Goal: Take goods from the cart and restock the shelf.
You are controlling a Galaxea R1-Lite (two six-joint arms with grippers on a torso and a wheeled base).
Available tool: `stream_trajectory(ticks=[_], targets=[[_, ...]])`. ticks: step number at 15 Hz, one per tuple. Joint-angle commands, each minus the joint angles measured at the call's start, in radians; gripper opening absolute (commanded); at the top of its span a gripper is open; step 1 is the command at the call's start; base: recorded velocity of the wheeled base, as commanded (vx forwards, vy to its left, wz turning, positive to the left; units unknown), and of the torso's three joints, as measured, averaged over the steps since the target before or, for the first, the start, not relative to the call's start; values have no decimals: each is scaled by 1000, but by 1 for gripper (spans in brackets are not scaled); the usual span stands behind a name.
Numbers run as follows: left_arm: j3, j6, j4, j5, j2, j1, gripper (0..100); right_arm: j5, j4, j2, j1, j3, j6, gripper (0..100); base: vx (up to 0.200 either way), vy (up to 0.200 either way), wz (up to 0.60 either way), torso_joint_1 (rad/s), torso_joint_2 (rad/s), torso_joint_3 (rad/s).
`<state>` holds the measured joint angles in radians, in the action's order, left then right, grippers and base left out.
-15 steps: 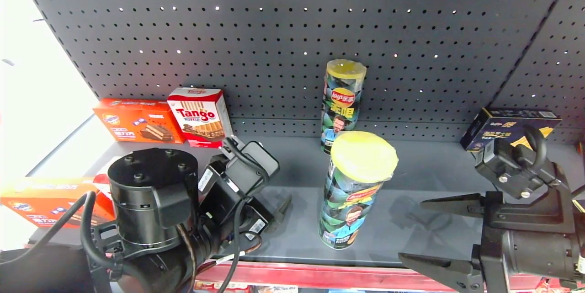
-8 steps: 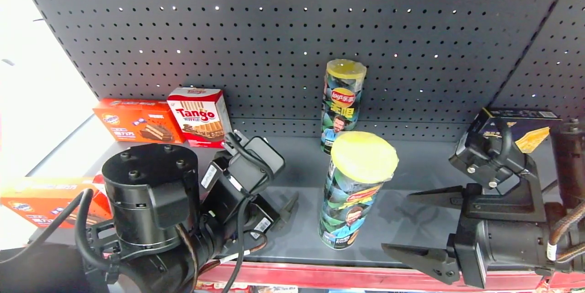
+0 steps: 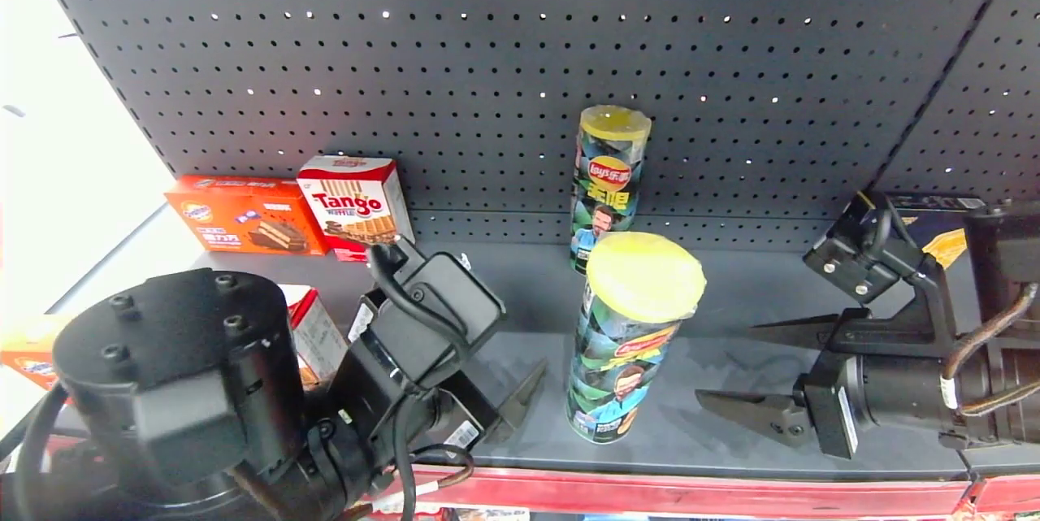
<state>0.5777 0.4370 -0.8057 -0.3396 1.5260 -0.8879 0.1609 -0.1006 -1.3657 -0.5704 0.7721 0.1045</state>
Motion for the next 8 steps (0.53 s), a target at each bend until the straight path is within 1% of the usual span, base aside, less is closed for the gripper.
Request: stream_trajectory(ticks=[1,3,4,5,6,8], targets=[[-22,0,0,-1,-44,-29,100,-1,-1,-33,15,27,0,100,0,0,0,0,0,0],[-48,-1,0,-1,-70,-63,100,-1,-1,-62,29,55,0,100,0,0,0,0,0,0],[-47,-3,0,1,-72,-85,100,-3,-1,-72,29,61,0,100,0,0,0,0,0,0],[-45,-4,0,1,-72,-94,100,-3,-1,-76,30,64,0,100,0,0,0,0,0,0],[-36,-4,-1,5,-69,-120,100,-3,-2,-85,35,67,1,100,0,0,0,0,0,0],[-38,-4,-1,28,-49,-131,100,-3,-2,-87,37,72,1,100,0,0,0,0,0,0]])
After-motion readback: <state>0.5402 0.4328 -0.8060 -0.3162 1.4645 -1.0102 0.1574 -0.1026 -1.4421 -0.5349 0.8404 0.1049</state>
